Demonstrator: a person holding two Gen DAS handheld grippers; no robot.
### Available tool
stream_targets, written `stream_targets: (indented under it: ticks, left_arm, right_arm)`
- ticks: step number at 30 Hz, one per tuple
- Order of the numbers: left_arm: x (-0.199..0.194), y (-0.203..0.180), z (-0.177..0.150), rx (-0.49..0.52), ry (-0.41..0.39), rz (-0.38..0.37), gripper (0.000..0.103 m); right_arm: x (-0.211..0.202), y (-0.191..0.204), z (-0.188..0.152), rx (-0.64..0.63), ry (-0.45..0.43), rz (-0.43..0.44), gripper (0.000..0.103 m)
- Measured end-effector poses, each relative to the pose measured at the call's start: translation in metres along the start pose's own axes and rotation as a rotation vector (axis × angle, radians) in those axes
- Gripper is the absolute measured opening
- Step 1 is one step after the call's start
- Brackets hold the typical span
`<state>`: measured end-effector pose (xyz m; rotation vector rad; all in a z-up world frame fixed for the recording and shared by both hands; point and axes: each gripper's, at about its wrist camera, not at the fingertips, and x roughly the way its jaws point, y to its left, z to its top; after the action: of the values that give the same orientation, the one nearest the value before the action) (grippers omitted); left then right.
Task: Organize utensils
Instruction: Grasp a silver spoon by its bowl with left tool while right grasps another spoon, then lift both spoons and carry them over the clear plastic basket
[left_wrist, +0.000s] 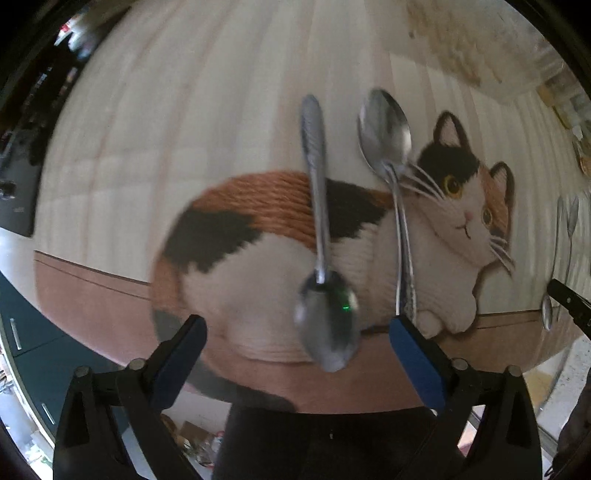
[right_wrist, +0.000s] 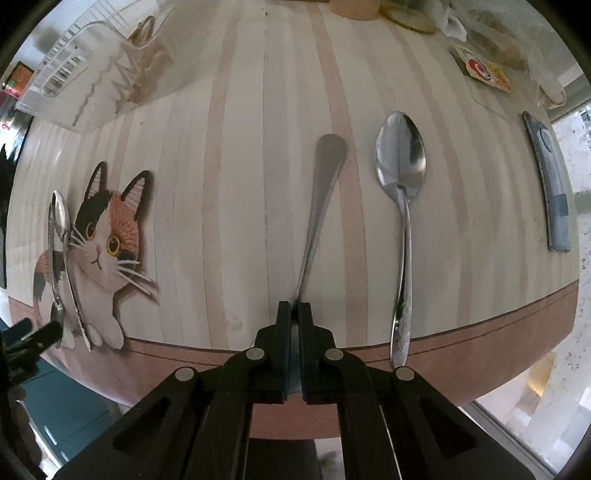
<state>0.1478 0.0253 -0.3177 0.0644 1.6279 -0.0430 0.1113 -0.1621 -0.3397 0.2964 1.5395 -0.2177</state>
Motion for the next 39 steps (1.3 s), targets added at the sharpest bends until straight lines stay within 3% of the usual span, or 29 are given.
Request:
stream_targets:
  ticks: [1,3,4,7,13,16,18,21,28,34,36,39]
  left_arm:
    - [0.003,-0.002,-0.001,-0.001,0.008,-0.004,0.079]
    - [0.004,-0.002,-0.001,-0.005,-0.005,0.001,0.075]
    - [0.002,-0.002,-0.001,-0.005,-0.014,0.001,0.068]
    - [-0.005,-0.003,0.003,0.003,-0.041,0.003,0.032]
    - [-0.008,0.011,0.007,-0.018,-0.051,0.007,0.032]
    - [-0.012,0.034,0.008,-0.054,-0.063,0.024,0.032]
    - [-0.013,0.048,0.010,-0.083,-0.070,0.035,0.032]
    - [-0.013,0.072,0.015,-0.128,-0.079,0.050,0.032]
    - [-0.013,0.115,0.019,-0.206,-0.100,0.058,0.032]
    - [-0.011,0.145,0.021,-0.240,-0.108,0.015,0.032]
    - [-0.010,0.148,0.020,-0.240,-0.111,0.016,0.032]
    - [-0.008,0.147,0.016,-0.222,-0.117,0.032,0.032]
  right_arm:
    - [-0.001,-0.005,0.002,0.004,0.003,0.007,0.004]
    - [-0.004,-0.019,0.017,0.015,0.011,0.022,0.004]
    - [-0.004,-0.022,0.017,0.023,0.012,0.031,0.004]
    - [-0.008,-0.032,0.031,0.046,0.020,0.049,0.004]
    - [-0.021,-0.044,0.043,0.085,-0.013,0.059,0.006]
    - [-0.039,-0.031,0.049,0.074,-0.055,0.094,0.019]
    - [-0.046,-0.013,0.057,0.045,-0.069,0.139,0.036]
    - [-0.047,0.030,0.067,-0.040,-0.073,0.166,0.044]
    - [-0.032,0.141,0.073,-0.235,-0.099,0.157,0.045]
    - [-0.011,0.190,0.077,-0.335,-0.091,0.037,0.048]
    - [-0.011,0.198,0.071,-0.387,-0.141,-0.032,0.035]
    - [-0.015,0.196,0.069,-0.413,-0.164,-0.042,0.029]
